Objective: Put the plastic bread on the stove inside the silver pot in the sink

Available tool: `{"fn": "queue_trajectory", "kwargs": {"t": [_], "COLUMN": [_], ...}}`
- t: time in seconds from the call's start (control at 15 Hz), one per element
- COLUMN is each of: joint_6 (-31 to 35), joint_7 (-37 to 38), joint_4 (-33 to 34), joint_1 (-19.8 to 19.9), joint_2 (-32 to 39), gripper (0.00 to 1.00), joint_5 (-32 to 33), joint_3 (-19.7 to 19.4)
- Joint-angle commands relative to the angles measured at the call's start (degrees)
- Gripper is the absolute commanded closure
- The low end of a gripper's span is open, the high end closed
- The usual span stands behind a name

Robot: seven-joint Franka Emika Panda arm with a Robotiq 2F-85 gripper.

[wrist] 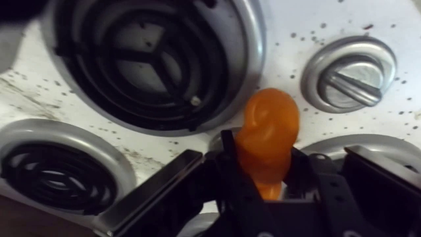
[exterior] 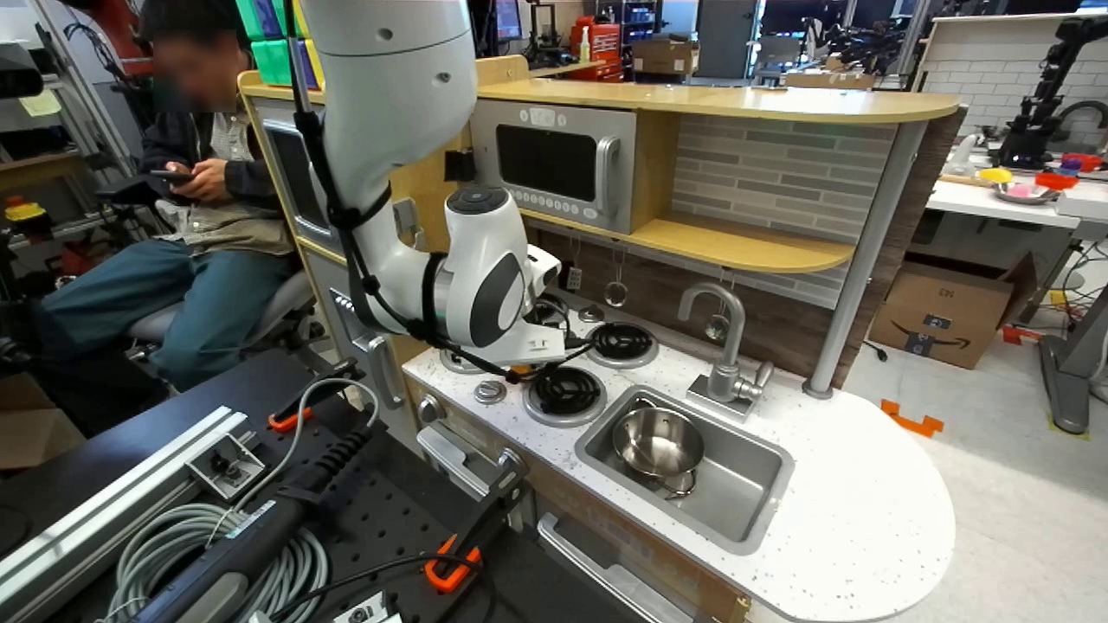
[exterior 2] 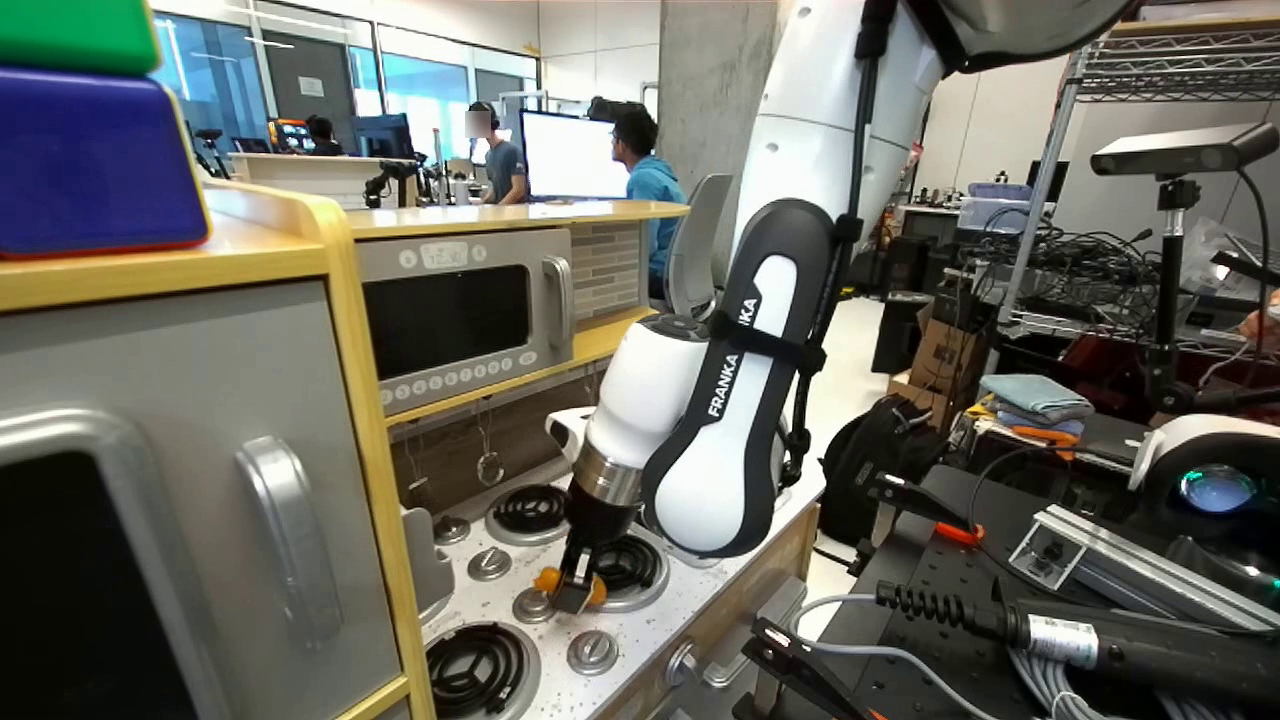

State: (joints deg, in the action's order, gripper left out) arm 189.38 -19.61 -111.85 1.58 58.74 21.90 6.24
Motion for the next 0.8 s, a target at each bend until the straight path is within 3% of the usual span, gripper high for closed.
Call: {"fn": "queue_trajectory", "kwargs": {"t": [0.0,0.2,0.47,0.73], "joint_6": [4.21,2.35,-4.45,-0.44], "joint_7": [0.03,0.85,3.13,6.89], "joint_4": [-6.11,-4.9,-1.54,0.19], "joint_1": [7.82,14.58,19.17,20.93], "joint_2": [-5.87,-6.2,-2.16,2.62], "gripper": [0.93,0.93,0.93,0.93], "joint_5": [0.9,0.33,-3.22,-8.61], "joint_3": [-0.45,0.01,0.1,0.13]}}
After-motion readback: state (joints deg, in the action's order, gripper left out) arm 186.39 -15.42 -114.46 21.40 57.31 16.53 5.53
